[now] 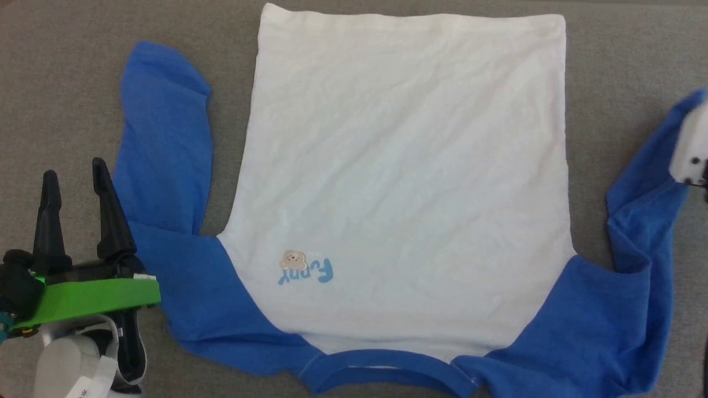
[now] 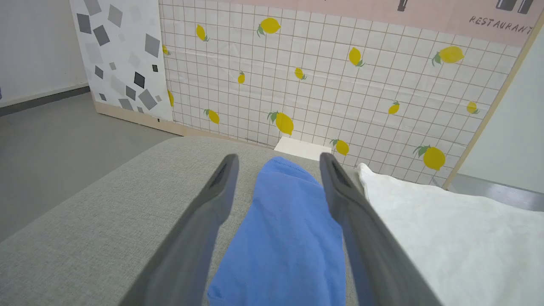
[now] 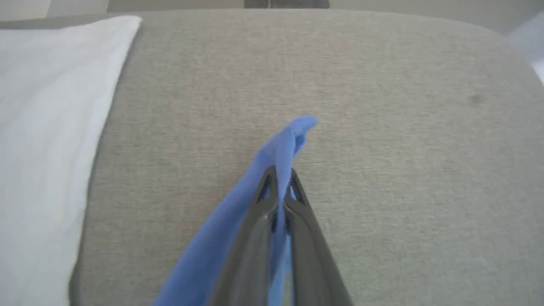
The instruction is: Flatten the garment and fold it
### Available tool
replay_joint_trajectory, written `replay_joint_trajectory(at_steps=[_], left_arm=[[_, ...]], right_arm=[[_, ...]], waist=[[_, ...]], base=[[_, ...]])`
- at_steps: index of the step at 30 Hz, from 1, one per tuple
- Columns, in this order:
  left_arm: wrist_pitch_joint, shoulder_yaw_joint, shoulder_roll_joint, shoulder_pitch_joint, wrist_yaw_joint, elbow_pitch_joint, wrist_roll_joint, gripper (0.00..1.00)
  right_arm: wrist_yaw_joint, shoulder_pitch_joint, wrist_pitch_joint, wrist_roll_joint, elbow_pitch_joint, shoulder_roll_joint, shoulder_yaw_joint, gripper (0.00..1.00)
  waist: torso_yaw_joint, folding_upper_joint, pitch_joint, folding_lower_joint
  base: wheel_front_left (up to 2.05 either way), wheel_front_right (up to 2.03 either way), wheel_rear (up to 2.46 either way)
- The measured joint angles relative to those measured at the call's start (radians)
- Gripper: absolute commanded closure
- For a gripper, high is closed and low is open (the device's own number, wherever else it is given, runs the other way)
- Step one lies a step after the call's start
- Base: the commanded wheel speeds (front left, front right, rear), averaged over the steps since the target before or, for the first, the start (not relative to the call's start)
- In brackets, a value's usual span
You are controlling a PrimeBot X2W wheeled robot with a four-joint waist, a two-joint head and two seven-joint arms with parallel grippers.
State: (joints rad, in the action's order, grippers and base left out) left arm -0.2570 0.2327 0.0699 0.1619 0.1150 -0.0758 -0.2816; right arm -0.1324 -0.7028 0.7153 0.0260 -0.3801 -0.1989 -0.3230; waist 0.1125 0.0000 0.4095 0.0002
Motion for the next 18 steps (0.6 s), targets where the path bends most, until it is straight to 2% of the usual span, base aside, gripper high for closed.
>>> replay_joint_trajectory(at_steps=[6,11,15,18], left_arm=[[0.0,0.025,-0.009,-0.031,0.0,-0.007,0.01,0.0],[0.0,0.034,-0.012,-0.063,-0.001,-0.017,0.011,0.0],[0.0,0.041,-0.014,-0.08,-0.003,-0.025,0.009,0.0],[0.0,0.042,-0.014,-0.091,-0.009,-0.025,0.004,0.0]], right_arm=[[0.0,0.151,0.025,-0.024,0.114,-0.065,-0.207,1.0],[0.0,0.232,0.042,-0.016,0.199,-0.065,-0.347,1.0],[0.0,0.263,0.039,0.02,0.271,-0.039,-0.389,1.0],[0.0,0.27,0.016,0.004,0.313,-0.021,-0.34,1.0]], waist=[[-0.027,0.0,-0.073,-0.0001],[-0.056,0.0,-0.13,-0.0002],[-0.074,0.0,-0.162,-0.0002],[-0.084,0.0,-0.179,-0.0002]], base=[[0.0,0.0,0.0],[0.0,0.0,0.0],[0.0,0.0,0.0],[0.0,0.0,0.0]])
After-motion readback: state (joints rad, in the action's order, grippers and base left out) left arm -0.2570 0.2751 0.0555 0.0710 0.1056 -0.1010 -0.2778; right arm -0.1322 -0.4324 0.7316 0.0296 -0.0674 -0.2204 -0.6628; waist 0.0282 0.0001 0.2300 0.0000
